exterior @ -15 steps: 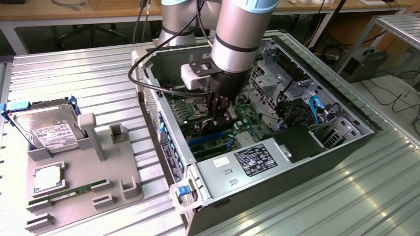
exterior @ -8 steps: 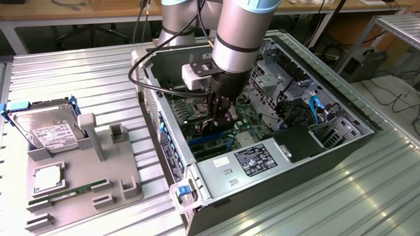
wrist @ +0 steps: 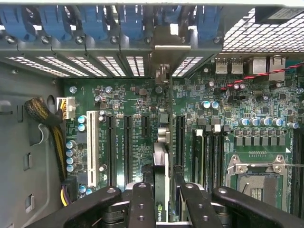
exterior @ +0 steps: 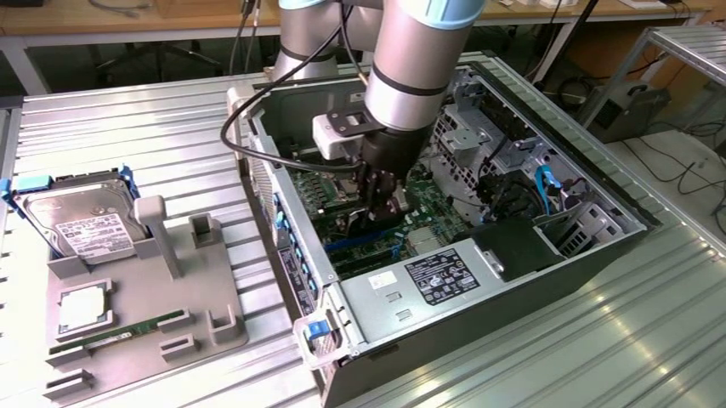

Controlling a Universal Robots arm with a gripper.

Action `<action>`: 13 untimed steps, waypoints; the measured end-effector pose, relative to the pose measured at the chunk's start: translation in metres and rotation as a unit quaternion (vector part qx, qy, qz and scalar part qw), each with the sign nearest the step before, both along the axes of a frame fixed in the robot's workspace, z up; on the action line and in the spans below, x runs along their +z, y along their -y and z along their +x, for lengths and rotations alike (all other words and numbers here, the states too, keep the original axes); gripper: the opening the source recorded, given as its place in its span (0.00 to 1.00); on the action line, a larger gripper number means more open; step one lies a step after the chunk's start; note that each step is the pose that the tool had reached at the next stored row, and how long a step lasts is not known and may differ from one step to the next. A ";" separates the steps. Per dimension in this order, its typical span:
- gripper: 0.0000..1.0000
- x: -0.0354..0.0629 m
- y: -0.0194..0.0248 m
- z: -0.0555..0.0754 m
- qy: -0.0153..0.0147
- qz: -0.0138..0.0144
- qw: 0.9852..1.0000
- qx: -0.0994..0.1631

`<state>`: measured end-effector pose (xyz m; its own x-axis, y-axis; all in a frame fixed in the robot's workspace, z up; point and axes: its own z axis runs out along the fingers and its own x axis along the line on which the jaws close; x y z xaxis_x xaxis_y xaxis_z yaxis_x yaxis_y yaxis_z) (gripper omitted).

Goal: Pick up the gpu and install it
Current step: 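Insert the gpu into the slot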

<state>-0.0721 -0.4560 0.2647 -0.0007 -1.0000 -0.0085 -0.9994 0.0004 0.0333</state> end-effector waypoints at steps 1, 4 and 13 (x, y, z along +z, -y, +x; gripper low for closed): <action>0.26 -0.0002 0.0000 0.000 0.000 0.000 1.000 -0.001; 0.26 -0.0012 -0.0001 -0.001 0.000 0.000 1.000 -0.001; 0.26 -0.0068 0.0000 -0.003 0.000 0.000 1.000 -0.002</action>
<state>-0.0748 -0.4559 0.2579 -0.0051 -0.9999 -0.0087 -0.9994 0.0048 0.0332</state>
